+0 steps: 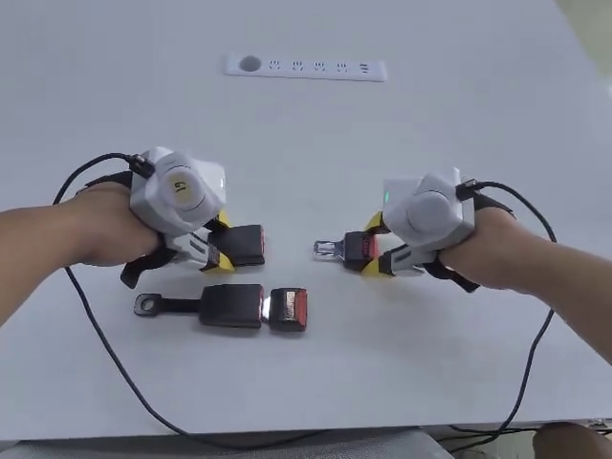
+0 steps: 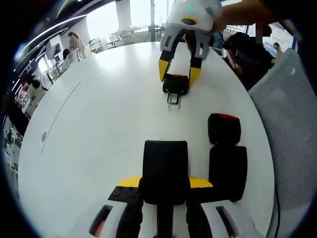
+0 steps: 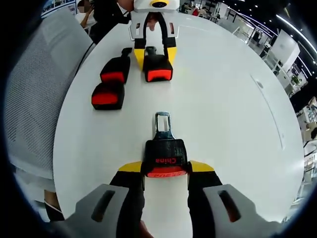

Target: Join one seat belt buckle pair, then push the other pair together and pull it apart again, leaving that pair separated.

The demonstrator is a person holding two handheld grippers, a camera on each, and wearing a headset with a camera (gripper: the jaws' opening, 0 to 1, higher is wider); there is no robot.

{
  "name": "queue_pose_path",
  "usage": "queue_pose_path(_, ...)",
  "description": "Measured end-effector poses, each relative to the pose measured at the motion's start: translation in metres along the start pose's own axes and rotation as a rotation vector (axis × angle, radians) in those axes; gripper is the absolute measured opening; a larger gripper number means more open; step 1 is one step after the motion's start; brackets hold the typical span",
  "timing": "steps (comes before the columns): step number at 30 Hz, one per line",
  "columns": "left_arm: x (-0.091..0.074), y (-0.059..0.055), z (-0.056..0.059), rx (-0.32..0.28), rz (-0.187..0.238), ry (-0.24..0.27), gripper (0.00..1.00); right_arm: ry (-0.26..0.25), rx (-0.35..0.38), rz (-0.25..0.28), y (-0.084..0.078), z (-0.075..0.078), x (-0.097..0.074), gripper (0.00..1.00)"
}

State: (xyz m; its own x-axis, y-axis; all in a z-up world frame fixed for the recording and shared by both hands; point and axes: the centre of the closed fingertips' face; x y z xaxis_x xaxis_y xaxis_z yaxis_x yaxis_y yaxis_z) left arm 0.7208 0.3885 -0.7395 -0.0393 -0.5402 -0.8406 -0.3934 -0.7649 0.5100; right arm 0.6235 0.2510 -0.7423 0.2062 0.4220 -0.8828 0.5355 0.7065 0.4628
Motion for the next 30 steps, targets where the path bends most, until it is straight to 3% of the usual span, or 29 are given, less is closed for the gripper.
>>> queue_pose_path(19,0.000,0.001,0.000,0.013,-0.004,0.019,0.34,0.010,0.014,-0.022,-0.007,0.003,-0.001,0.33)
queue_pose_path(26,0.000,0.000,-0.001,-0.006,-0.007,0.024,0.34,-0.008,-0.002,-0.012,-0.002,-0.001,0.001,0.36)
queue_pose_path(30,-0.001,0.000,0.000,0.001,-0.008,0.028,0.37,-0.044,-0.005,0.007,0.003,0.001,-0.002,0.43)
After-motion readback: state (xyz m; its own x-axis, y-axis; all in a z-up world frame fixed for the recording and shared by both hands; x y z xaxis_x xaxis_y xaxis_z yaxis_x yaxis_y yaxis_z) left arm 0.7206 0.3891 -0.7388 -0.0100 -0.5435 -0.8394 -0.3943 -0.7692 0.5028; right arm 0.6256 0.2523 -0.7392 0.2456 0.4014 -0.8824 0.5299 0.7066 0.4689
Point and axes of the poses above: the centre of the closed fingertips' face, and the gripper's own axes: x roughly forward along the fingers, z roughly to its right, y roughly out of its top, and after that the axes turned 12 degrees about y, right-handed
